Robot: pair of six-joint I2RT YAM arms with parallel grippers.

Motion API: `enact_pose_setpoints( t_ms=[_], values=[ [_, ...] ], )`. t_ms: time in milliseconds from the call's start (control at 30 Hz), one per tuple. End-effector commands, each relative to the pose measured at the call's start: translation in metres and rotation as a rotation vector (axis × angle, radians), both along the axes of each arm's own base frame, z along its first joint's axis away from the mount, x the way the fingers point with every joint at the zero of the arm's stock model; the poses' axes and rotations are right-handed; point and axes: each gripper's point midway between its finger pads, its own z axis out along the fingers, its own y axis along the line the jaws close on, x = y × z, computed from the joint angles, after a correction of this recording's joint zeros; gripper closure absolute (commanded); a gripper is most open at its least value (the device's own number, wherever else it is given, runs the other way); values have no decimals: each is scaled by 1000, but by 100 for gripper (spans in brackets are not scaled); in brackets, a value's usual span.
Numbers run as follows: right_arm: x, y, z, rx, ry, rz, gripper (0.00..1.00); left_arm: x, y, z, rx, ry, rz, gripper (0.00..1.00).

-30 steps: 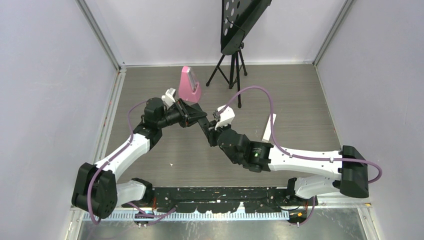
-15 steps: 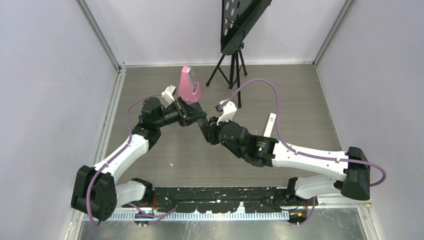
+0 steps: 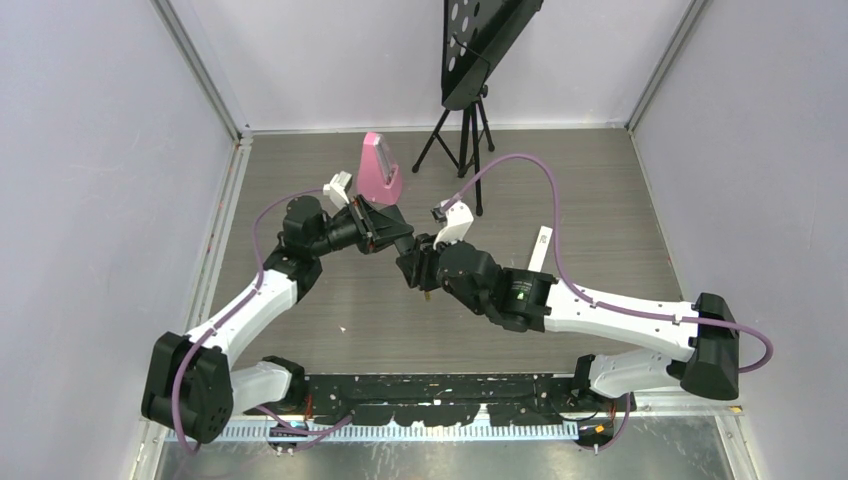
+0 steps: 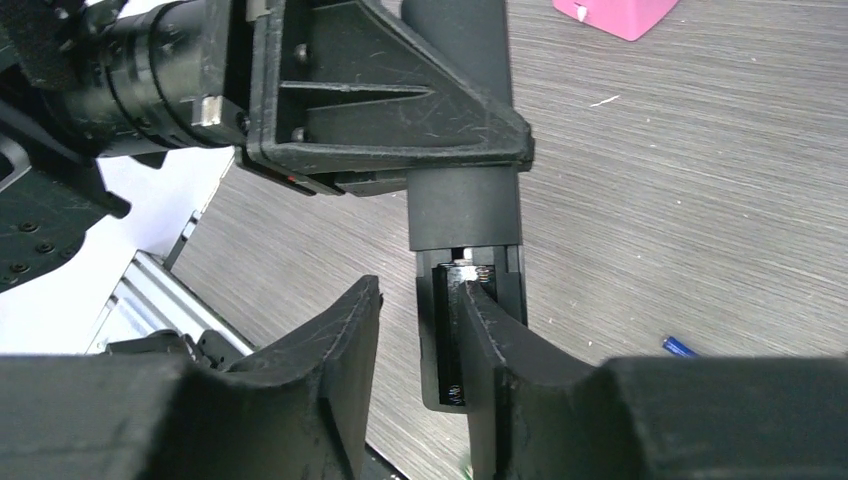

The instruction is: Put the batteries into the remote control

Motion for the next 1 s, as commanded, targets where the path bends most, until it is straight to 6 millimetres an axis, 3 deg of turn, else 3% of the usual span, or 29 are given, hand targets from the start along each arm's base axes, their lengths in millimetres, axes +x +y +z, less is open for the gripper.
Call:
enact_pose_setpoints(
  t_ms=[0,133,233,333,533,700,833,967],
  values=[
    [-6,-33,-70,-253,110,-37,64,-24,-2,72,-136,-167,-73,100],
    [-4,-36,-77,-281,107,-40,66,-12,1,50,-27,-142,-7,100],
    [-6,-36,-77,-277,119,-26,62,5,17,7,202,-137,98,100],
    [-13,-38,-77,-252,159,-4,52,17,35,-38,383,-90,176,100],
    [-31,-65,-91,-288,251,-25,35,30,60,-99,590,-34,258,100],
    [-49,-82,-137,-407,371,-19,32,32,69,-115,650,-34,276,100],
    [-62,-69,-174,-479,459,24,37,30,76,-115,680,-54,292,100],
    [-59,-50,-193,-529,464,36,39,29,87,-119,732,-60,324,100]
  ],
)
